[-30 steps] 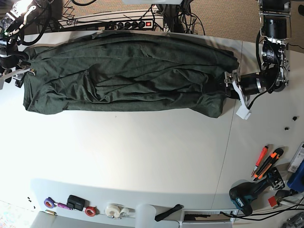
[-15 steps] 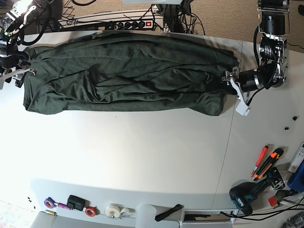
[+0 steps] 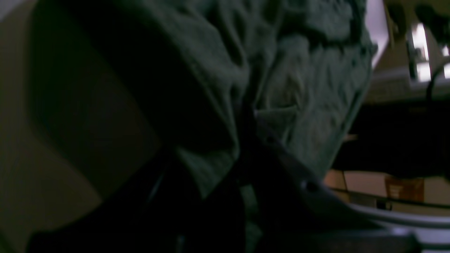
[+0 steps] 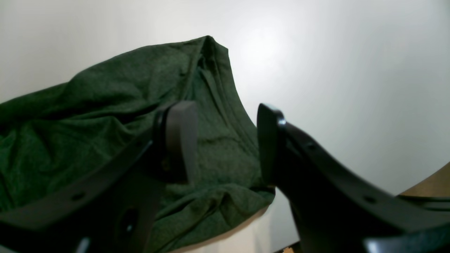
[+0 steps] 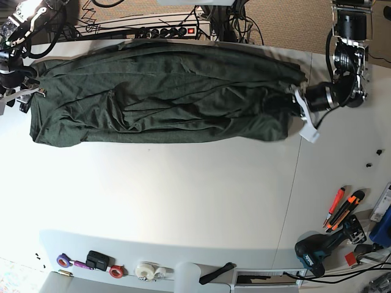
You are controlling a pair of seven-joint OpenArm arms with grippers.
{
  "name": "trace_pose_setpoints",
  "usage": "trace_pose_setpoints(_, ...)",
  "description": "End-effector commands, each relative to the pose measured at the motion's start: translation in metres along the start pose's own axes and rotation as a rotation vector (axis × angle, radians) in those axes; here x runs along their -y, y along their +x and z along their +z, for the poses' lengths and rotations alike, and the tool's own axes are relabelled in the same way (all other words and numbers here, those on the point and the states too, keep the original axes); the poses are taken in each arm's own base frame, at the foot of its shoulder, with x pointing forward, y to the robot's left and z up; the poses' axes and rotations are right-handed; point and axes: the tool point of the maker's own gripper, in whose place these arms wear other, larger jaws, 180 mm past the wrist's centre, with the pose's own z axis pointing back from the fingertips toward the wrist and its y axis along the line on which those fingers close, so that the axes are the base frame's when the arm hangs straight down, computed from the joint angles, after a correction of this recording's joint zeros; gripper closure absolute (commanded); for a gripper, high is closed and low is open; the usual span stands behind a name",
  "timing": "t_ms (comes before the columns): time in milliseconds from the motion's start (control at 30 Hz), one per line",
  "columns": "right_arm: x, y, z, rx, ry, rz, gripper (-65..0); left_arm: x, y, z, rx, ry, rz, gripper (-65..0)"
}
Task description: Layout the t-shirt on the table in an organized manner, then fold the t-shirt properly
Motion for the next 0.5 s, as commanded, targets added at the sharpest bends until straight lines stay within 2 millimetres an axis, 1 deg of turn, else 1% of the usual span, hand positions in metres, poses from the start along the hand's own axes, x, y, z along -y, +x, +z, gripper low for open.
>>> trace_pose_setpoints(0, 0.002, 0.017, 0.003, 0.057, -0.003, 0.015, -27.4, 0.01, 0.012, 0.0, 0.024, -0.023, -0.026, 0.0)
trace_pose_setpoints(300, 0.002, 0.018, 0.003, 0.064, -0.003, 0.015, -27.4, 0.073, 0.041, -0.024, 0.113, -0.149, -0.145, 0.0)
trace_pose_setpoints(467, 0.002, 0.018, 0.003, 0.063, -0.003, 0.015, -27.4, 0.096, 0.046, -0.041, 0.157, -0.212, -0.126, 0.0)
